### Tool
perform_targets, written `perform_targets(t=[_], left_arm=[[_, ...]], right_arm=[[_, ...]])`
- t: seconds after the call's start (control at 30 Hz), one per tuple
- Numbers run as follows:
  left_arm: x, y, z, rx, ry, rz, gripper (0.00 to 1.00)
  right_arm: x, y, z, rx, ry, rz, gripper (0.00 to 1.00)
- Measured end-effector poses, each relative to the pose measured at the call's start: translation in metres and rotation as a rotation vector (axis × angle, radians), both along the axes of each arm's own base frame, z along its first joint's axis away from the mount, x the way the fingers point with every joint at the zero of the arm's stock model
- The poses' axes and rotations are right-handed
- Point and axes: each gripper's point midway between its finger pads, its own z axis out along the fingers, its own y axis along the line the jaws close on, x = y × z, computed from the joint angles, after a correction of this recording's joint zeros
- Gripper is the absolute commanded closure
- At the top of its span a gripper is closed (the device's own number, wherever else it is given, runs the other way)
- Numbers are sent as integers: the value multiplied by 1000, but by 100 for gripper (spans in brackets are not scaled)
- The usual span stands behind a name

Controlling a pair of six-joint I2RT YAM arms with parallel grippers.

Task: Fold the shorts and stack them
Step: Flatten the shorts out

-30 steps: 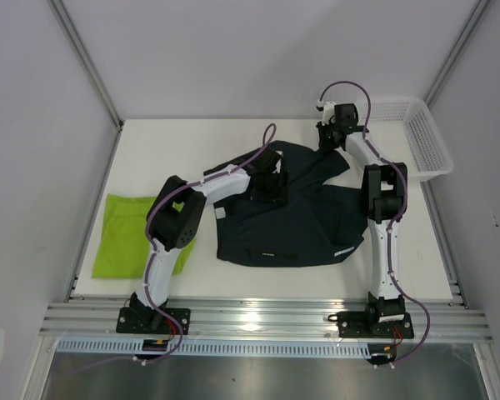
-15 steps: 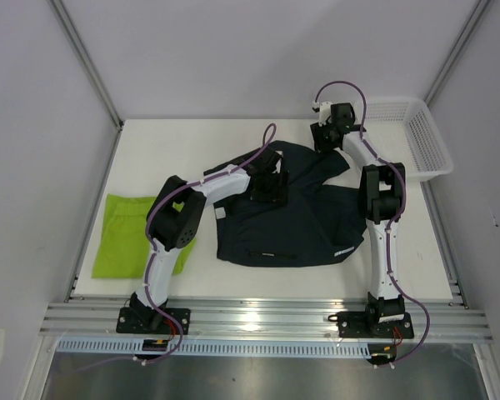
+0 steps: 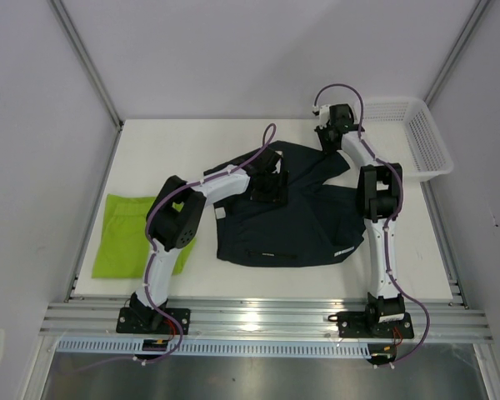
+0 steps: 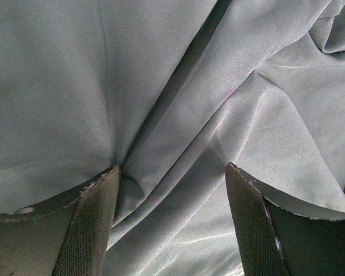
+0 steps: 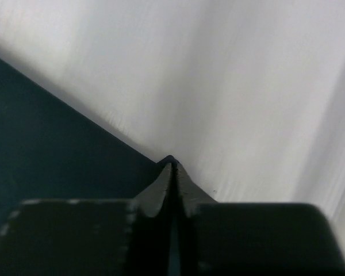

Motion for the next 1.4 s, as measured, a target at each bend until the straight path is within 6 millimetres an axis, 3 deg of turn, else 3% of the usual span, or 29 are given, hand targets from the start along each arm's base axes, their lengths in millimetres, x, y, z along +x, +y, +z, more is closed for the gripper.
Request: perform_targets(t=[0.1,0.47,0.77,0.93,1.23,1.4], left_arm=[[0,0,0,-1,0,0,24],[0,0,0,-2,-3,0,24],[0,0,0,-4,-5,0,24],[0,0,0,-7,-7,0,24],[1,-1,1,-9,-8,-1,24],[1,-2,1,-17,-12,-4,24]], right_arm=[[0,0,-5,-6,6,-17,100],[22,-1,13,95,-74,-152,100],[37,-44,14,263,-120,-374,100],[45,-52,25,348,-142,-473,100],[67,-15,69,635,-195,-408,100],[75,-5,75,712,-197,-374,100]])
